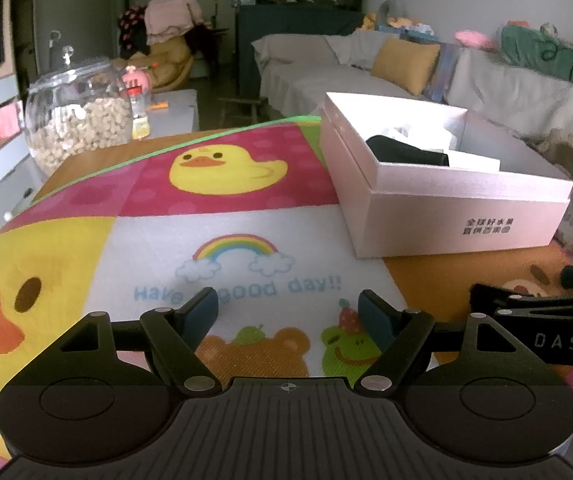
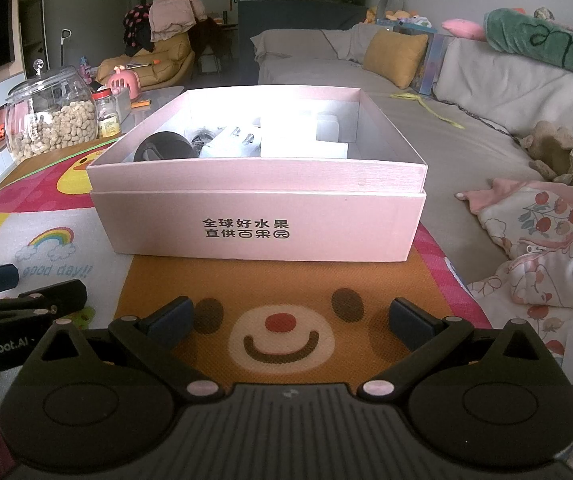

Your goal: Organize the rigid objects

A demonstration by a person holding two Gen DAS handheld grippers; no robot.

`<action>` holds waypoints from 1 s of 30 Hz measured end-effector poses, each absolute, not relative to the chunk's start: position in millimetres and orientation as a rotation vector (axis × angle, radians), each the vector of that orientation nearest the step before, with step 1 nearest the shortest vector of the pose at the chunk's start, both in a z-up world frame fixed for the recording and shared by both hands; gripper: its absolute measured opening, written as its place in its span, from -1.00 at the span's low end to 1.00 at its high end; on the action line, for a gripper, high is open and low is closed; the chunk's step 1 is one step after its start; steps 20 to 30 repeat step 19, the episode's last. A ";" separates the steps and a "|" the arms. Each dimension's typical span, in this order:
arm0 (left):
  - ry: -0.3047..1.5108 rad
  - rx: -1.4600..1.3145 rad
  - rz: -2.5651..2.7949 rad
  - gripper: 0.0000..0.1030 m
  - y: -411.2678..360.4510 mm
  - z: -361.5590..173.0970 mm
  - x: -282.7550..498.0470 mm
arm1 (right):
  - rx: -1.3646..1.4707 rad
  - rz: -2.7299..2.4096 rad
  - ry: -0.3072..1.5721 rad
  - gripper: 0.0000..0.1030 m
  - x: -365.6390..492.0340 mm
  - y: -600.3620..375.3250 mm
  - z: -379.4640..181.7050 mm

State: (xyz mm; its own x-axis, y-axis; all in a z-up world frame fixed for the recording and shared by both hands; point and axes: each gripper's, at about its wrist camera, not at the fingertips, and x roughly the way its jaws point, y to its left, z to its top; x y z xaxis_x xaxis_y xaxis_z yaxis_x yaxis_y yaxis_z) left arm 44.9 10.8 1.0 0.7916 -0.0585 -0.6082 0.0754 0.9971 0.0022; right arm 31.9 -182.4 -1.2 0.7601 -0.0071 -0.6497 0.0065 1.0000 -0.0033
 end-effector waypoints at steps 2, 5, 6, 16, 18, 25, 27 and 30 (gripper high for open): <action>0.654 0.041 -0.066 0.60 9.5 1.1 44.4 | -0.001 -0.007 0.707 1.00 32.0 -182.4 -1.2; 0.655 0.043 -0.066 0.60 9.4 1.0 44.1 | 0.000 -0.007 0.707 1.00 32.0 -182.5 -1.2; 0.655 0.043 -0.066 0.60 9.4 1.1 44.1 | 0.000 -0.007 0.707 1.00 32.0 -182.5 -1.3; 0.655 0.044 -0.066 0.60 9.6 1.1 44.0 | -0.001 -0.007 0.707 1.00 32.0 -182.4 -1.3; 0.655 0.044 -0.066 0.60 9.6 1.1 44.1 | -0.001 -0.007 0.707 1.00 32.0 -182.4 -1.3; 0.655 0.044 -0.066 0.60 9.8 1.3 44.2 | -0.001 -0.007 0.707 1.00 32.2 -182.0 -1.4; 0.655 0.044 -0.066 0.60 9.8 1.3 44.2 | -0.001 -0.007 0.707 1.00 32.2 -182.0 -1.4; 0.655 0.044 -0.066 0.60 9.8 1.3 44.2 | -0.001 -0.007 0.707 1.00 32.2 -182.0 -1.4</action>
